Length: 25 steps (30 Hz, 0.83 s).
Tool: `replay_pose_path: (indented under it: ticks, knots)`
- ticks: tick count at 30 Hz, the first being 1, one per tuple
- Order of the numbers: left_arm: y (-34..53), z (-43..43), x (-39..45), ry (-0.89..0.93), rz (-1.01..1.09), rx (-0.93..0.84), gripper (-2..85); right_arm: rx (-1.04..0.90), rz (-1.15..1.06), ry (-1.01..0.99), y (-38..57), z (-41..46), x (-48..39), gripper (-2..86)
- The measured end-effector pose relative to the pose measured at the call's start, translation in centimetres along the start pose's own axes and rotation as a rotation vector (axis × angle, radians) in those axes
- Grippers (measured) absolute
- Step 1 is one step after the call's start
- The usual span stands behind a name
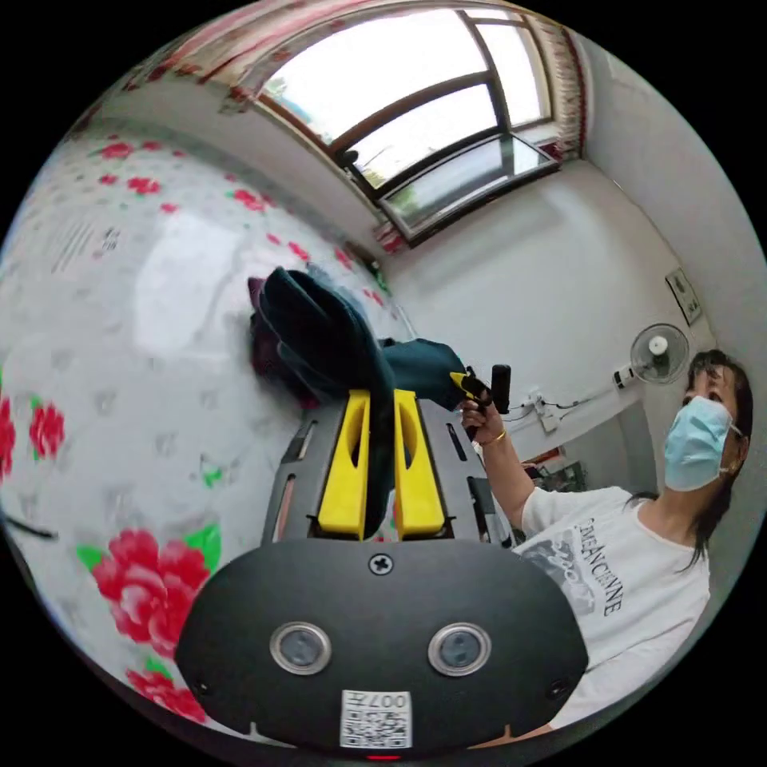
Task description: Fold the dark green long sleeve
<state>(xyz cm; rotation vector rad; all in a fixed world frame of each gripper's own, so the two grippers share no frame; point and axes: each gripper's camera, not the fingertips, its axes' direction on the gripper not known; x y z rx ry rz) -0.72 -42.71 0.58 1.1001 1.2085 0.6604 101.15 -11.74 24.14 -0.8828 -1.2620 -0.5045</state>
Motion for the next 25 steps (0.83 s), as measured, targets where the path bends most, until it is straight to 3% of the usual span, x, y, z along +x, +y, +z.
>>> replay_pose_path:
  ticks: [6, 11, 14, 17, 19, 23, 25]
  knots:
    - [-10.8, 5.7, 0.3, -0.148, -0.047, 0.103, 6.1, 0.200, 0.068, 0.230, -8.6, -6.9, 1.1, 5.8]
    - [-4.1, 10.7, -3.5, -0.348, -0.098, -0.027, 8.2, 0.138, 0.177, 0.417, -6.4, -3.5, 5.2, 7.5]
    - [6.0, 12.5, -5.4, -0.533, -0.095, -0.199, 8.9, -0.010, 0.106, 0.361, 0.8, 3.1, 5.2, 7.4]
    - [17.2, 10.6, -5.6, -0.636, -0.152, -0.251, 8.7, -0.276, 0.027, 0.339, 9.2, 10.9, 3.2, 7.3]
    - [22.8, 7.8, -5.4, -0.740, -0.245, -0.243, 8.1, -0.507, -0.066, 0.338, 15.1, 16.2, -0.2, 7.2]
    - [30.2, -1.5, -5.8, -1.006, -0.494, -0.115, 8.3, -0.749, -0.275, 0.403, 20.0, 21.2, -5.6, 6.9]
    - [31.5, -5.9, -6.4, -1.098, -0.580, -0.019, 9.3, -0.808, -0.474, 0.569, 21.1, 23.3, -8.5, 6.4]
